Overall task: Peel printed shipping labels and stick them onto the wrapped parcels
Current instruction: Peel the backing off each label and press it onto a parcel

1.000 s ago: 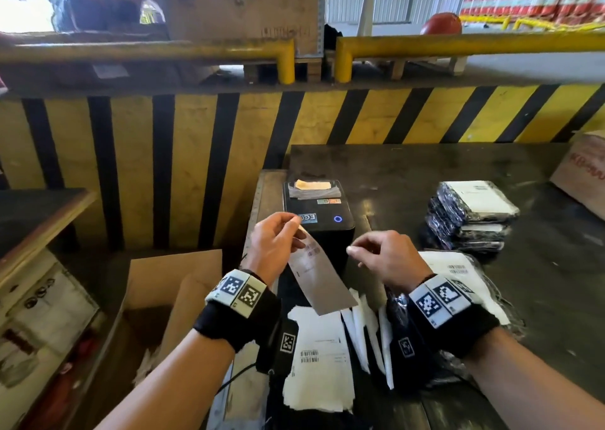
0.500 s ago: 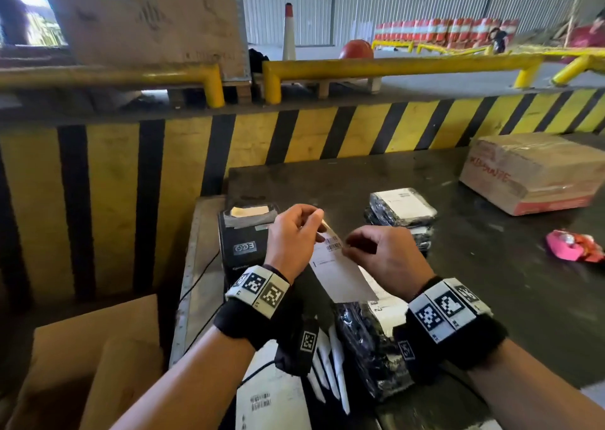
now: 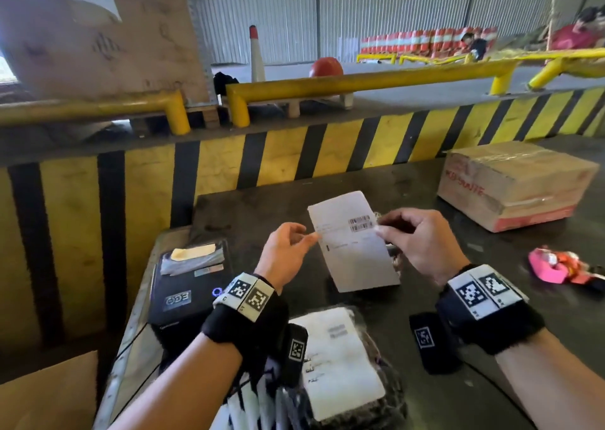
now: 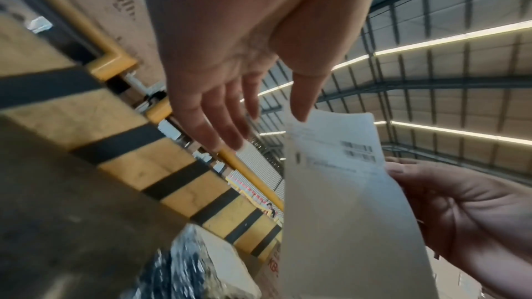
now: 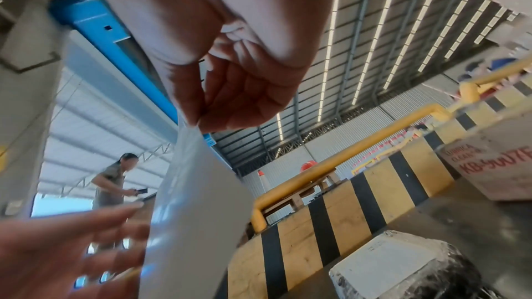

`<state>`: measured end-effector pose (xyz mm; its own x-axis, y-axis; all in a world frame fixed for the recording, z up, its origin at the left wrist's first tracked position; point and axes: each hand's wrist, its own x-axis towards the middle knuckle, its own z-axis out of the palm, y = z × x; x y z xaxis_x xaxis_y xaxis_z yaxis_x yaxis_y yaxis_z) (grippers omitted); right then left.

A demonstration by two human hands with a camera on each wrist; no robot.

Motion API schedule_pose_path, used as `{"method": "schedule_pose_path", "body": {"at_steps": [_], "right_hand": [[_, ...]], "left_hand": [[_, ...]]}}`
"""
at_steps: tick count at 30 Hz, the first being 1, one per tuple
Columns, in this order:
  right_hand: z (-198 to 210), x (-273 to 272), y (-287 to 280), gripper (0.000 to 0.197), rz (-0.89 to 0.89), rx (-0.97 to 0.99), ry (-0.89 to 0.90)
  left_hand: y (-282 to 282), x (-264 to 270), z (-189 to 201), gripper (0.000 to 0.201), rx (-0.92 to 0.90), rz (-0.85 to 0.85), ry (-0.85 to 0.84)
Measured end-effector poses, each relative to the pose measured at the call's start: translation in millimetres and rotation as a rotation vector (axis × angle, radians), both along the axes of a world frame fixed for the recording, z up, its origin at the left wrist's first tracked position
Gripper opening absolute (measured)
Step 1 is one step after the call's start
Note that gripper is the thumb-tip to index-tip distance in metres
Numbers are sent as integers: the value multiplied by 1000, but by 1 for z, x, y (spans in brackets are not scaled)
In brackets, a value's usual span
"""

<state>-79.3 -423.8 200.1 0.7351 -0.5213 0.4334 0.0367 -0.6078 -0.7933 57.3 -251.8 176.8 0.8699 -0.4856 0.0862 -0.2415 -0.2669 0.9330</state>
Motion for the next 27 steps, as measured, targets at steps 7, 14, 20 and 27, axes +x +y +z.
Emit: {"method": "schedule_pose_path", "body": {"at_steps": [7, 14, 20, 27], "right_hand": [[-9, 9, -117, 11, 88, 241, -8], [-32, 43, -189, 11, 152, 266, 51], [-56, 99, -211, 15, 179, 303, 86], [-92, 156, -226, 15, 167, 310, 220]], "left_hand": [[-101, -8, -4, 6, -11, -140, 13], [-161, 8, -5, 7, 18, -49, -2], [-184, 55, -20, 18, 141, 36, -15], [-199, 109, -58, 18, 286, 61, 53]]}}
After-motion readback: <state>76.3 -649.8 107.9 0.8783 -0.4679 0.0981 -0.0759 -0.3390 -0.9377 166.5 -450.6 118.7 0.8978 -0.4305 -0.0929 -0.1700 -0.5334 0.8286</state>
